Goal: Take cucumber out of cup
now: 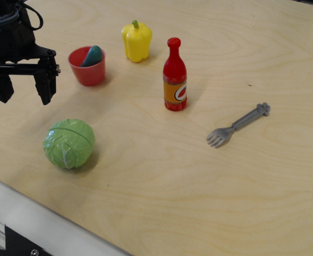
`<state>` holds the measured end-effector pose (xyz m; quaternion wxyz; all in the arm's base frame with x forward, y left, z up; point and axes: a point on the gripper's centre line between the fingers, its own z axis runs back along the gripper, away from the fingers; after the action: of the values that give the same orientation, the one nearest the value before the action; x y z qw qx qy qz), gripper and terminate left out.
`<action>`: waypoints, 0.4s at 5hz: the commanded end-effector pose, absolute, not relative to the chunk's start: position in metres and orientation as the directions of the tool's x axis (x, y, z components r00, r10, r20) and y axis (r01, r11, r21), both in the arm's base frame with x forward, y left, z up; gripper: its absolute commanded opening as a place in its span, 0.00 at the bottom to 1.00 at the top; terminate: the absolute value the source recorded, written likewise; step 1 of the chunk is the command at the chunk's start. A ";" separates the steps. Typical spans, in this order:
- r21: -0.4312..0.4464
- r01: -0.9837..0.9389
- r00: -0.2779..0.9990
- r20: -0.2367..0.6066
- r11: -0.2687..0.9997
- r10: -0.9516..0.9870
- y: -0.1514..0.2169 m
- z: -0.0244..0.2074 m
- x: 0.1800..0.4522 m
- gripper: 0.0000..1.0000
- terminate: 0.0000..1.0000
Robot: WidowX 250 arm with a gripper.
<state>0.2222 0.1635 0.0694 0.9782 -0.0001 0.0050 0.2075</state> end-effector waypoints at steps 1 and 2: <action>0.002 -0.406 0.914 -0.010 0.914 0.406 0.163 0.069 0.222 1.00 0.00; 0.000 -0.590 0.806 0.063 0.808 0.589 0.161 0.073 0.238 1.00 0.00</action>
<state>0.2335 0.1576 0.0623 0.9456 0.0038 -0.0093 0.3252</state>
